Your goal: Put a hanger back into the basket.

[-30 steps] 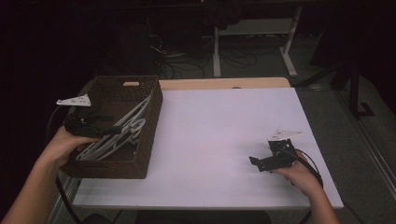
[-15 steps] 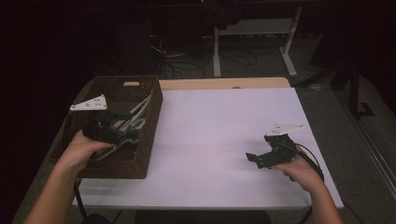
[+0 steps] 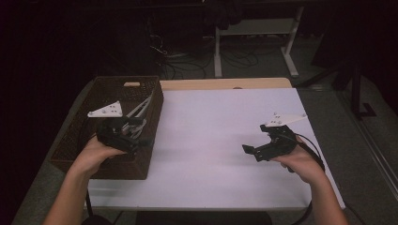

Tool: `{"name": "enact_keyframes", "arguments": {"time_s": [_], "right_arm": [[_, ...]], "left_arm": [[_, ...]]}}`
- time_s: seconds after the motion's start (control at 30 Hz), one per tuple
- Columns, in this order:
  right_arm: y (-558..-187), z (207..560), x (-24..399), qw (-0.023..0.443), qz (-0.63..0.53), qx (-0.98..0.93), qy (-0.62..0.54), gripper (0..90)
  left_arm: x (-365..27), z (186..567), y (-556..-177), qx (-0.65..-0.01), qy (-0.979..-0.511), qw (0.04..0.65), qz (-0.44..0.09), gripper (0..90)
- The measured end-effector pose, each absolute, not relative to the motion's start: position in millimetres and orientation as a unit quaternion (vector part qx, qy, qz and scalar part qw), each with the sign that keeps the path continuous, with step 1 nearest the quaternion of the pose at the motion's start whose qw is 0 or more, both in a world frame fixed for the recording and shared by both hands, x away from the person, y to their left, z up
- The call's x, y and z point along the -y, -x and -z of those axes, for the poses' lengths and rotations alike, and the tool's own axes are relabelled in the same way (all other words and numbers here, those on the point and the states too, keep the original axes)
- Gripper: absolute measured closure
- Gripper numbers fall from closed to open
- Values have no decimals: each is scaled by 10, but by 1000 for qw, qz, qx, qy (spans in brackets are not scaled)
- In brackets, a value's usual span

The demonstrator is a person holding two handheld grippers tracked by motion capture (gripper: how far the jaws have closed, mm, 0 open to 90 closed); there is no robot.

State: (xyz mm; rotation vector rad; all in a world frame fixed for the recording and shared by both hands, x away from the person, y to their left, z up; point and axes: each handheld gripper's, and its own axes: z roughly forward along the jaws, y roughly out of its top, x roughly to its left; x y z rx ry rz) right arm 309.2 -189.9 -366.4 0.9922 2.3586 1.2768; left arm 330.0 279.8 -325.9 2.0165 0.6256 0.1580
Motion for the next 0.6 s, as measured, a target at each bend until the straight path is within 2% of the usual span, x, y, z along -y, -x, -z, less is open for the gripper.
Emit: {"name": "enact_keyframes", "arguments": {"time_s": [0.6], "right_arm": [[-3106, 3533, 1879, 143, -452, -817, -330, 0]], "left_arm": [[-2755, 3381, -3321, -249, -837, 484, -56, 16]]}}
